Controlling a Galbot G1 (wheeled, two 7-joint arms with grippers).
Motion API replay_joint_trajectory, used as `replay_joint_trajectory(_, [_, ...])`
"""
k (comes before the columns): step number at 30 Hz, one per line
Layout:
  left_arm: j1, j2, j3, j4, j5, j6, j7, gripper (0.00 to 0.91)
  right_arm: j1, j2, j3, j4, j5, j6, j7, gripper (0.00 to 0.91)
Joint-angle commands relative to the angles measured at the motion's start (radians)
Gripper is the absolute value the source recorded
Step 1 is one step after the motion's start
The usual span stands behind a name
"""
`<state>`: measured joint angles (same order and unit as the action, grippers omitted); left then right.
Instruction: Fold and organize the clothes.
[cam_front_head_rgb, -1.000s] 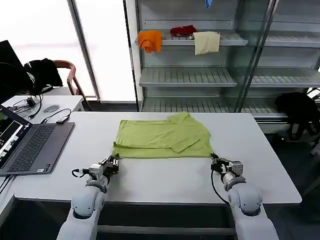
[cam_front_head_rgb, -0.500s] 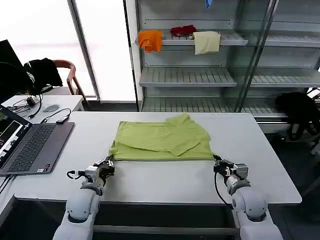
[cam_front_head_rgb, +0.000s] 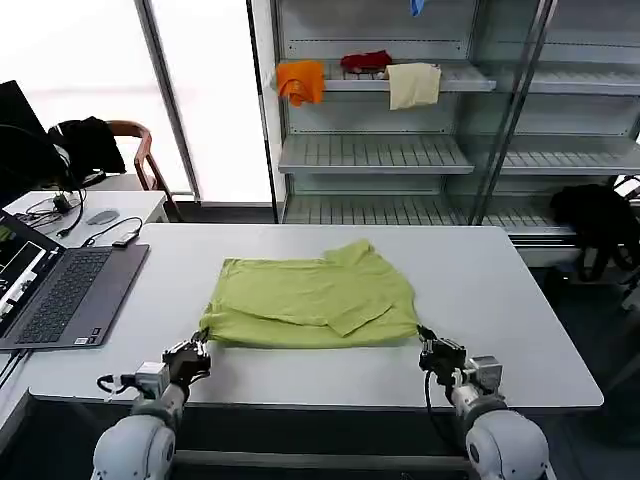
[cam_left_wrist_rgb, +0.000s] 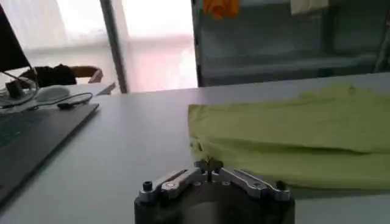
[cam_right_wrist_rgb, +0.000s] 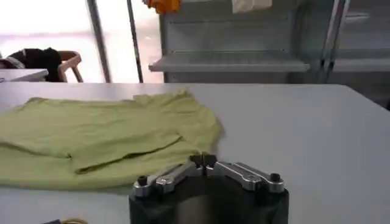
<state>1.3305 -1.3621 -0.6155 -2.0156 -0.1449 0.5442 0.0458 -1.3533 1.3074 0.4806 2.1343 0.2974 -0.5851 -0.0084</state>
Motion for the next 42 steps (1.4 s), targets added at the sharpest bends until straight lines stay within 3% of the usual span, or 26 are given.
replay_joint_trajectory(1, [0.205, -0.011, -0.049, -0.185, -0.059, 0.002, -0.018, 0.000, -0.163, -0.004, -0.026, 0.145, 0.013, 0.000, 0.003, 0.000])
replay_joint_trajectory(7, [0.216, -0.016, -0.056, -0.171, -0.046, -0.002, -0.033, 0.020, -0.183, -0.009, -0.024, 0.160, -0.005, 0.000, 0.006, 0.000])
replay_joint_trajectory(8, [0.216, -0.015, -0.057, -0.167, -0.039, -0.003, -0.037, 0.222, -0.186, -0.009, -0.023, 0.158, -0.011, 0.000, 0.007, 0.000])
replay_joint_trajectory(9, [0.215, -0.016, -0.059, -0.160, -0.020, -0.003, -0.037, 0.504, -0.192, -0.009, -0.020, 0.151, -0.028, 0.000, 0.007, 0.000])
replay_joint_trajectory(15, [0.213, -0.012, -0.058, -0.133, 0.010, -0.026, -0.035, 0.494, -0.217, -0.014, -0.011, 0.137, -0.058, 0.002, 0.014, 0.000])
replay_joint_trajectory(16, [0.214, -0.014, -0.057, -0.132, 0.011, -0.027, -0.035, 0.635, -0.221, -0.015, -0.009, 0.138, -0.059, 0.002, 0.012, 0.000])
replay_joint_trajectory(17, [0.215, -0.015, -0.056, -0.131, 0.011, -0.029, -0.035, 0.907, -0.225, -0.015, -0.007, 0.138, -0.061, 0.002, 0.008, 0.000])
replay_joint_trajectory(18, [0.217, -0.015, -0.055, -0.129, 0.014, -0.030, -0.035, 0.907, -0.228, -0.015, -0.005, 0.138, -0.064, 0.002, 0.006, 0.020])
replay_joint_trajectory(19, [0.218, -0.015, -0.055, -0.125, 0.019, -0.037, -0.036, 0.907, -0.231, -0.016, -0.004, 0.136, -0.069, 0.002, 0.006, 0.907])
replay_joint_trajectory(26, [0.218, -0.017, -0.075, -0.114, 0.027, -0.052, -0.052, 0.907, -0.236, -0.003, 0.006, 0.122, -0.174, 0.005, 0.004, 0.907])
replay_joint_trajectory(31, [0.191, -0.013, -0.094, -0.121, -0.012, -0.066, -0.051, 0.907, -0.180, 0.018, 0.027, 0.137, -0.175, 0.006, 0.029, 0.907])
replay_joint_trajectory(37, [0.034, 0.020, -0.079, -0.086, -0.108, -0.055, -0.026, 0.907, 0.046, 0.023, 0.021, 0.078, -0.107, 0.002, 0.037, 0.907])
replay_joint_trajectory(40, [-0.075, 0.048, -0.045, -0.039, -0.218, 0.035, -0.014, 0.907, 0.183, 0.025, -0.012, -0.034, -0.071, -0.002, 0.026, 0.907])
replay_joint_trajectory(42, [-0.152, 0.063, -0.009, 0.013, -0.220, 0.035, -0.015, 0.907, 0.289, 0.046, -0.039, -0.142, -0.066, -0.004, 0.027, 0.907])
